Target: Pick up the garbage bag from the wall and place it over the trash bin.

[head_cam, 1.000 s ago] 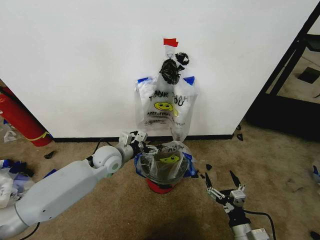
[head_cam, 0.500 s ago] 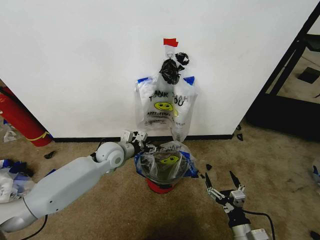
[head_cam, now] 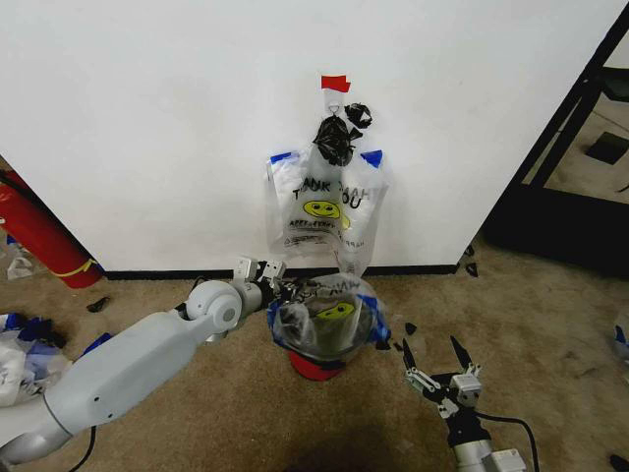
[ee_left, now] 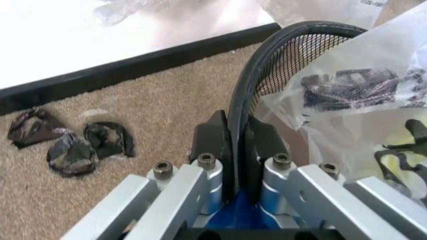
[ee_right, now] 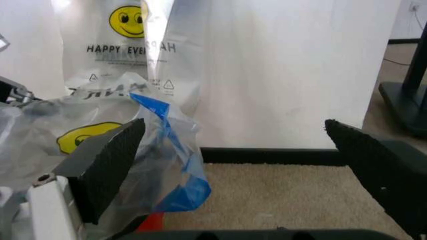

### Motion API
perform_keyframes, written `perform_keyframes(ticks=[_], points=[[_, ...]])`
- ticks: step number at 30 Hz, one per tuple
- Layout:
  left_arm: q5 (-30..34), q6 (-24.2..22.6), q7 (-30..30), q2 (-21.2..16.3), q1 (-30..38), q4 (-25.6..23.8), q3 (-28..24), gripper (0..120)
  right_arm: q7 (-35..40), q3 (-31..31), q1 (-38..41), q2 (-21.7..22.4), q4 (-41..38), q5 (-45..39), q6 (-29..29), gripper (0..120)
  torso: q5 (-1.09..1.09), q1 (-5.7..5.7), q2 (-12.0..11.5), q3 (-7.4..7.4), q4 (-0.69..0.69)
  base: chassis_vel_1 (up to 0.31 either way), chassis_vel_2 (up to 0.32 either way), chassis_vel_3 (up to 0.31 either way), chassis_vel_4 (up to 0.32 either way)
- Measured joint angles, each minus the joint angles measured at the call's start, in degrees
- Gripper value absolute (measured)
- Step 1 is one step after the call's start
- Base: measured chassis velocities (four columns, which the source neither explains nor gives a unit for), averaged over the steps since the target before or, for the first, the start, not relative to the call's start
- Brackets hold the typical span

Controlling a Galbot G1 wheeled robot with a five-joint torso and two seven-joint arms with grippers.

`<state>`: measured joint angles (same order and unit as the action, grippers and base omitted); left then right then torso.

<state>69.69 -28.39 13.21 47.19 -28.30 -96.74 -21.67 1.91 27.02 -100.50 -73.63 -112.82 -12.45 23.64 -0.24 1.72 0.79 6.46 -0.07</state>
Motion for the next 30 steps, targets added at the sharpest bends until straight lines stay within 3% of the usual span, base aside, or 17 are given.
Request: perform_keyframes(ticks=[4, 9, 11, 17, 26, 30], points=[[1.3, -0.3, 2.7, -0.4, -2.0, -2.3, 2.3, 3, 0.2, -0.1, 0.0, 0.0, -0.2, 0.0, -0.2, 100, 0.00, 0.00, 0.0, 0.00, -0.01, 0.000, 0.000, 0.000, 0.000], [7.4, -1.1, 11.3, -1.5, -12.5, -12.3, 15.7, 3, 0.8, -0.2, 0.0, 0.2, -1.1, -0.2, -1.3, 100, 0.01, -0.01, 0.0, -0.01, 0.03, 0.000, 0.000, 0.000, 0.000], [8.0, -0.4, 12.4, -1.6, -14.3, -13.6, 17.3, 3, 0.9, -0.2, 0.0, 0.2, -1.1, -0.3, -1.4, 100, 0.00, 0.00, 0.0, -0.01, 0.03, 0.000, 0.000, 0.000, 0.000], [9.2, 8.9, 22.6, 1.1, -26.2, -20.0, 25.8, 3, 1.5, -1.0, 0.5, 0.4, -1.6, -0.3, -2.8, 100, 0.00, -0.01, 0.0, -0.01, 0.02, 0.000, 0.000, 0.000, 0.000], [5.6, 14.0, 31.7, 8.0, -34.0, -22.8, 28.1, 3, 2.2, -1.6, 0.4, 0.7, -3.4, 0.1, -5.0, 100, 0.00, -0.01, 0.0, 0.00, -0.01, 0.000, 0.000, 0.000, 0.000], [-0.2, 17.0, 34.2, 11.2, -38.8, -24.1, 27.5, 3, 2.5, -1.7, 0.1, 0.9, -3.8, 0.4, -5.4, 100, 0.01, -0.01, 0.0, -0.01, 0.01, 0.000, 0.000, 0.000, 0.000]])
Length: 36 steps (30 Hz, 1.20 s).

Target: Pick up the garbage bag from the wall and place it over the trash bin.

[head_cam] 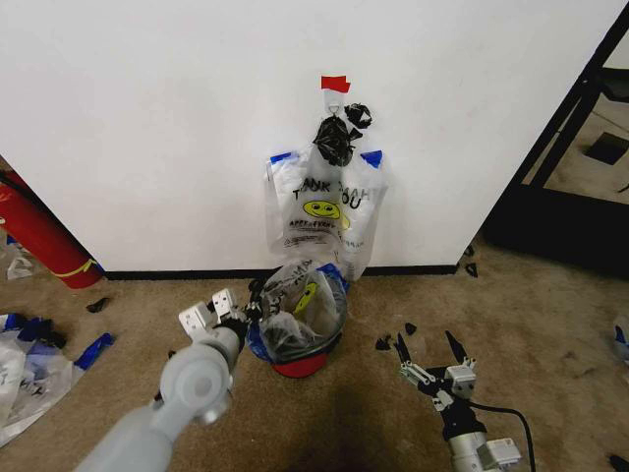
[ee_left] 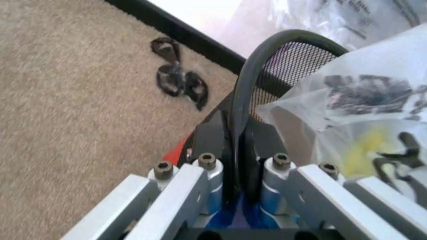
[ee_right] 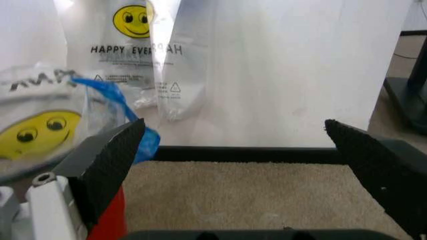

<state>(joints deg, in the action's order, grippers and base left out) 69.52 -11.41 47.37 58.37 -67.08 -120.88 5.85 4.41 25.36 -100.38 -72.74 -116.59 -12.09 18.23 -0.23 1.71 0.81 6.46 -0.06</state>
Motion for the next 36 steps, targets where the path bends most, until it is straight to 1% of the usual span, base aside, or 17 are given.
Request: perform_keyframes(ticks=[2, 3, 5, 7, 13, 18, 20, 23, 24, 25, 27, 30, 31, 33, 34, 36], points=[[-4.0, 2.4, -0.9, 1.2, -1.7, 0.1, -0.4, 3, 0.1, -0.1, -0.1, -0.1, 0.0, 0.2, 0.0, 100, 0.01, 0.00, 0.0, 0.00, 0.00, 0.000, 0.000, 0.000, 0.000], [-4.0, 2.4, -0.9, 1.2, -1.7, 0.1, -0.4, 3, 0.1, -0.1, -0.1, -0.1, 0.0, 0.2, 0.0, 100, 0.01, 0.00, 0.0, 0.00, 0.00, 0.000, 0.000, 0.000, 0.000], [-6.4, 4.5, -1.4, 2.8, -2.9, 0.3, -0.8, 3, 0.2, -0.4, -0.1, -0.2, 0.1, 0.5, 0.0, 100, 0.01, 0.00, 0.0, 0.00, 0.01, 0.000, 0.000, 0.000, 0.000], [-8.3, 6.3, -1.8, 4.3, -3.4, 0.8, -1.1, 3, 0.2, -0.8, -0.1, -0.4, 0.2, 0.8, -0.1, 100, 0.00, 0.00, 0.0, 0.00, -0.01, 0.000, 0.000, 0.000, 0.000], [-10.6, 8.1, -1.9, 6.3, -3.0, 2.9, -1.7, 3, 0.4, -1.7, 0.3, -0.9, 0.4, 1.4, -0.3, 100, 0.00, 0.01, 0.0, 0.00, -0.01, 0.000, 0.000, 0.000, 0.000], [-10.8, 8.1, -2.0, 6.8, -3.3, 3.5, -1.8, 3, 0.5, -2.0, 0.5, -1.1, 0.4, 1.5, -0.6, 100, 0.00, 0.00, 0.0, 0.00, 0.00, 0.000, 0.000, 0.000, 0.000], [-10.8, 8.1, -1.9, 6.9, -3.2, 3.4, -1.8, 6, 1.0, -2.2, 0.7, -1.1, 0.4, 1.6, -0.7, 100, 0.00, 0.00, 0.0, 0.00, 0.00, 0.000, 0.000, 0.000, 0.000], [-10.8, 8.0, -1.7, 6.8, -2.7, 2.9, -1.9, 15, 2.2, -2.5, 1.1, -1.1, 0.4, 1.6, -1.2, 100, 0.00, 0.00, 0.0, 0.00, 0.00, 0.000, 0.000, 0.000, 0.000], [-10.8, 8.0, -1.7, 6.8, -2.7, 2.9, -1.9, 15, 2.2, -2.5, 1.1, -1.1, 0.4, 1.6, -1.2, 100, 0.00, 0.00, 0.0, 0.00, 0.00, 0.000, 0.000, 0.000, 0.000], [-10.7, 7.8, -1.6, 6.5, -2.5, 2.4, -1.9, 22, 2.4, -2.7, 1.3, -1.1, 0.3, 1.6, -1.3, 100, 0.01, 0.00, 0.0, 0.00, 0.00, 0.000, 0.000, 0.000, 0.000], [-10.5, 7.3, -1.6, 6.1, -2.6, 1.8, -1.7, 30, 2.5, -2.8, 1.3, -1.1, 0.1, 1.6, -1.5, 100, 0.00, 0.01, 0.0, 0.00, 0.00, 0.000, 0.000, 0.000, 0.000], [-10.4, 6.6, -1.7, 5.5, -3.3, 0.8, -1.3, 40, 2.8, -3.0, 1.5, -0.9, -0.1, 1.5, -1.8, 100, 0.00, 0.00, 0.0, 0.00, 0.00, 0.000, 0.000, 0.000, 0.000], [-10.4, 6.6, -1.7, 5.5, -3.3, 0.8, -1.3, 40, 2.8, -3.0, 1.5, -0.9, -0.1, 1.5, -1.8, 100, 0.00, 0.00, 0.0, 0.00, 0.00, 0.000, 0.000, 0.000, 0.000], [-10.3, 6.1, -2.1, 4.7, -3.7, -0.6, -0.7, 50, 3.4, -3.5, 1.8, -0.7, -0.5, 1.3, -2.5, 100, 0.00, 0.00, 0.0, 0.00, 0.00, 0.000, 0.000, 0.000, 0.000], [-10.4, 5.9, -2.3, 4.3, -4.0, -1.3, -0.5, 53, 3.6, -3.8, 2.0, -0.6, -0.7, 1.1, -2.9, 100, 0.00, 0.01, 0.0, 0.00, -0.01, 0.000, 0.000, 0.000, 0.000], [-11.4, 5.4, -3.3, 2.8, -4.7, -3.5, 0.1, 63, 4.1, -4.5, 2.7, -0.2, -1.2, 0.5, -4.3, 100, 0.00, 0.01, 0.0, 0.00, 0.00, 0.000, 0.000, 0.000, 0.000]])
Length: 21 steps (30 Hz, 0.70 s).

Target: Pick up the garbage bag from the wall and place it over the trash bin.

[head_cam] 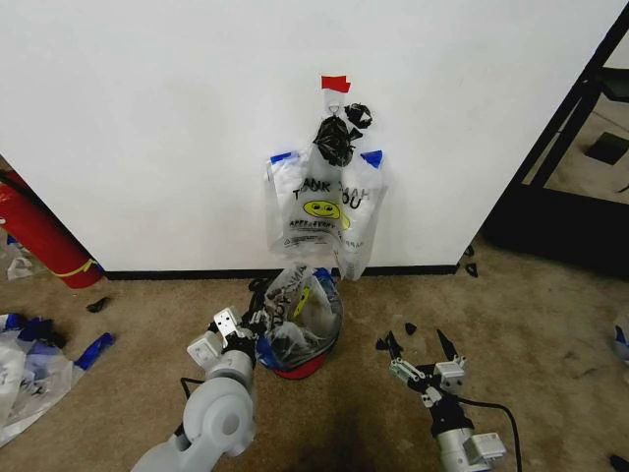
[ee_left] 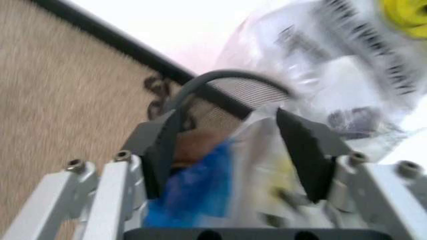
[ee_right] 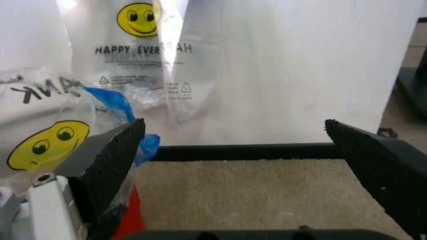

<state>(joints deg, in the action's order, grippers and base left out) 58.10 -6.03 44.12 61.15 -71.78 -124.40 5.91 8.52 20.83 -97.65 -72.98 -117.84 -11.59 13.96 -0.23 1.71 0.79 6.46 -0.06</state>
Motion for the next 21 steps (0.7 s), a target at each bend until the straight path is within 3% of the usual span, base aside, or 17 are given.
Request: perform_keyframes(ticks=[3, 7, 11, 18, 21], points=[[-1.9, -0.3, -1.5, -1.2, -0.8, -1.5, 0.3, 70, 0.3, -0.6, 0.9, 0.2, -0.3, -0.7, -1.2, 100, 0.00, 0.00, 0.0, 0.00, 0.00, 0.000, 0.000, 0.000, 0.000], [-4.7, -1.9, -3.6, -4.2, -2.7, -5.1, 0.7, 88, 1.0, -1.6, 4.4, 0.3, -0.1, -2.7, -3.3, 100, 0.00, 0.00, 0.0, 0.00, 0.02, 0.000, 0.000, 0.000, 0.000], [-4.8, -2.4, -3.6, -6.2, -2.7, -5.4, 1.3, 98, 1.1, -1.6, 5.4, 0.5, -0.1, -3.5, -3.9, 100, 0.00, 0.00, 0.0, 0.00, 0.00, 0.000, 0.000, 0.000, 0.000], [-5.1, -2.0, -4.2, -8.8, -3.4, -5.5, 4.5, 100, 1.4, -3.0, 8.0, 1.2, -0.1, -5.9, -6.5, 100, -0.01, 0.00, 0.0, 0.01, 0.02, 0.000, 0.000, 0.000, 0.000], [-5.9, 0.6, -11.8, -11.5, -2.5, -5.6, 3.3, 100, 1.7, -4.6, 10.1, 0.9, -0.5, -7.2, -9.4, 100, -0.01, 0.00, 0.0, 0.00, 0.01, 0.000, 0.000, 0.000, 0.000]])
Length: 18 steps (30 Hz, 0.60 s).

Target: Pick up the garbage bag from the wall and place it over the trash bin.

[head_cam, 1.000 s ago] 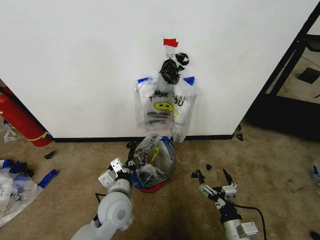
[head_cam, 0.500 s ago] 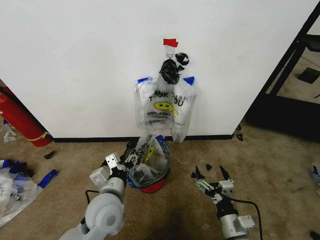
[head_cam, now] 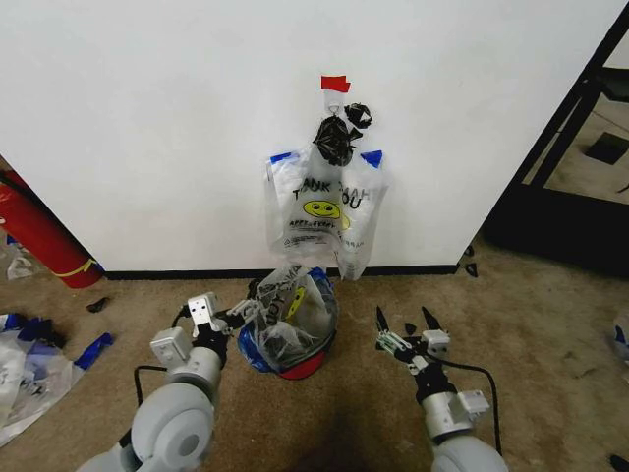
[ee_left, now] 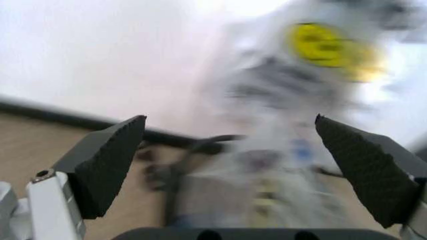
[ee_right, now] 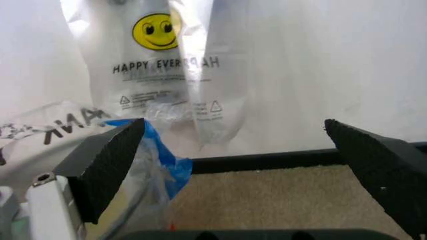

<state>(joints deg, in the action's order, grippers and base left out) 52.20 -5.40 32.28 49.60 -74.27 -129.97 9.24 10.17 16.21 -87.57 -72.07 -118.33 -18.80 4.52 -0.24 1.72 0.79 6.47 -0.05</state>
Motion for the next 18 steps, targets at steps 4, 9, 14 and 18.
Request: perform_keyframes(ticks=[4, 9, 14, 18], points=[[-0.1, 0.5, -7.1, -1.9, -0.1, 0.1, -1.7, 100, 1.0, -1.7, 2.1, 0.0, 1.3, -0.6, -2.0, 100, 0.00, 0.00, 0.0, 0.00, -0.06, 0.000, 0.000, 0.000, 0.000], [-3.9, 1.2, -10.1, -2.2, -2.0, -0.4, -2.1, 100, 2.8, -5.3, 7.2, 0.7, 3.5, -4.6, -7.3, 100, 0.00, 0.00, 0.0, 0.00, 0.03, 0.000, 0.000, 0.000, 0.000], [-5.0, 1.2, -10.0, -1.6, -1.7, -0.9, -2.0, 100, 7.2, -10.1, 14.1, -0.1, 4.6, -9.6, -16.3, 100, 0.01, 0.00, 0.0, 0.00, -0.02, 0.000, 0.000, 0.000, 0.000], [-6.0, 1.1, -9.8, -1.5, -1.6, -0.9, -2.0, 100, 10.9, -12.5, 17.3, -1.8, 5.4, -10.5, -20.9, 100, 0.00, 0.00, 0.0, 0.00, 0.00, 0.000, 0.000, 0.000, 0.000]])
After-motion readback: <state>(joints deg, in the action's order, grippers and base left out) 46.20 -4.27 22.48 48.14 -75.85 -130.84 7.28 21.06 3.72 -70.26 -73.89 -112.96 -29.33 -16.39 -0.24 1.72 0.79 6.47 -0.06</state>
